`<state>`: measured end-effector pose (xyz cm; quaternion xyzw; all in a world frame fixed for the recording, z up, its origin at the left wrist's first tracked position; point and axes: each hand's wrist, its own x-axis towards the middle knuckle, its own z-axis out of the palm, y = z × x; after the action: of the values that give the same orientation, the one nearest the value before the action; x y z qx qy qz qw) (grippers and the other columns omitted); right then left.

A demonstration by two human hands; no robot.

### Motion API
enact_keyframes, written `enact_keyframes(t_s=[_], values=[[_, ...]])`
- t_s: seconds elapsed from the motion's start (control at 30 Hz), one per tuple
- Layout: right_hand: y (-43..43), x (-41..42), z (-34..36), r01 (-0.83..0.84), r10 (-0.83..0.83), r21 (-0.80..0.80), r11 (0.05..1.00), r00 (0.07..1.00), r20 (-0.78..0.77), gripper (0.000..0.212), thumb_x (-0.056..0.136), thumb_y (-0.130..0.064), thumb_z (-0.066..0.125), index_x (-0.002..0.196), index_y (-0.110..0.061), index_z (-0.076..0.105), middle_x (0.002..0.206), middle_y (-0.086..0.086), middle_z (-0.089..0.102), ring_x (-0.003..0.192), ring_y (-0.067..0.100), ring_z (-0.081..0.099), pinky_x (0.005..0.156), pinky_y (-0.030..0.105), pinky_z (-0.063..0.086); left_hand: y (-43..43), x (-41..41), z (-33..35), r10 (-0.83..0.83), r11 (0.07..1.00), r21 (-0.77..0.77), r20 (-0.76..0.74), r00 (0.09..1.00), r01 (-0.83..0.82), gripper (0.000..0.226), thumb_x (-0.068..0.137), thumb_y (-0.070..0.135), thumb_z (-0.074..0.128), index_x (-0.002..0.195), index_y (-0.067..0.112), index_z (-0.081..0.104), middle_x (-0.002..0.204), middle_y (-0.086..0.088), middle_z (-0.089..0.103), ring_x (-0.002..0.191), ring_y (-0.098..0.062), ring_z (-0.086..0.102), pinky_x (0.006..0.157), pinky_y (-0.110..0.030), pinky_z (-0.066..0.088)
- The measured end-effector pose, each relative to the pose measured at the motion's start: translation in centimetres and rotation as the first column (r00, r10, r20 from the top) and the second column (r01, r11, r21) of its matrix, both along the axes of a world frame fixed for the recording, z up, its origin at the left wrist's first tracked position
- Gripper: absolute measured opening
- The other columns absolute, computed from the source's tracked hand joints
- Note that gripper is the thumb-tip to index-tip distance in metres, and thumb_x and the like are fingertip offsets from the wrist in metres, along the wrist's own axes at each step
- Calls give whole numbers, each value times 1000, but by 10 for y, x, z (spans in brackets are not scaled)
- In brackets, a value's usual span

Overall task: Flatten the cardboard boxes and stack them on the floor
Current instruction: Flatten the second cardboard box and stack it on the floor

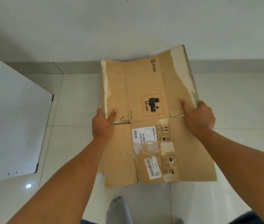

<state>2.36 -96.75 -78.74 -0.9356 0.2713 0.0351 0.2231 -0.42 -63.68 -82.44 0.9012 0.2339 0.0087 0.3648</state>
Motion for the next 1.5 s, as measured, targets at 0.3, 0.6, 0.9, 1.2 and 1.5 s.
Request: enact_keyframes(t_s=[0.3, 0.6, 0.9, 1.2, 1.5], values=[[18, 1, -76, -19, 18, 49, 999, 1000, 7, 72, 89, -83, 42, 100, -13, 56, 90, 8, 64, 80, 32, 63, 72, 42, 54, 13, 25, -61, -40, 995, 86, -56, 998, 45, 66, 87, 72, 56, 111, 11, 55, 96, -7, 68, 85, -28, 66, 68, -44, 59], [34, -1, -113, 4, -4, 64, 998, 1000, -13, 68, 92, -79, 44, 97, -12, 55, 84, 5, 61, 76, 31, 60, 68, 39, 48, 31, 32, -81, -26, 976, 212, -138, 990, 56, 66, 88, 73, 53, 110, 10, 53, 93, -7, 65, 81, -28, 63, 65, -40, 55], [49, -2, -138, 67, -66, 51, 996, 998, -22, 69, 91, -80, 41, 96, -12, 51, 77, 2, 55, 72, 31, 56, 67, 39, 47, 40, 44, -107, 42, 972, 233, -213, 976, 9, 61, 94, 67, 47, 117, 11, 44, 108, -10, 67, 92, -33, 66, 66, -40, 50], [46, -12, -142, -25, 26, -30, 999, 999, 37, 72, 91, -74, 51, 129, -14, 42, 121, 7, 63, 110, 31, 59, 82, 47, 52, 41, 40, -114, -60, 958, 277, -45, 997, 70, 70, 95, 62, 48, 147, 17, 32, 139, -10, 50, 107, -35, 64, 74, -44, 54], [65, -27, -156, -315, 330, -162, 935, 941, 75, 61, 104, -43, 46, 154, -11, 31, 162, 14, 29, 151, 34, 26, 122, 50, 29, 37, 43, -122, -148, 828, 526, -127, 981, 193, 51, 102, 52, 34, 139, 18, 45, 121, -13, 46, 102, -30, 54, 79, -42, 51]])
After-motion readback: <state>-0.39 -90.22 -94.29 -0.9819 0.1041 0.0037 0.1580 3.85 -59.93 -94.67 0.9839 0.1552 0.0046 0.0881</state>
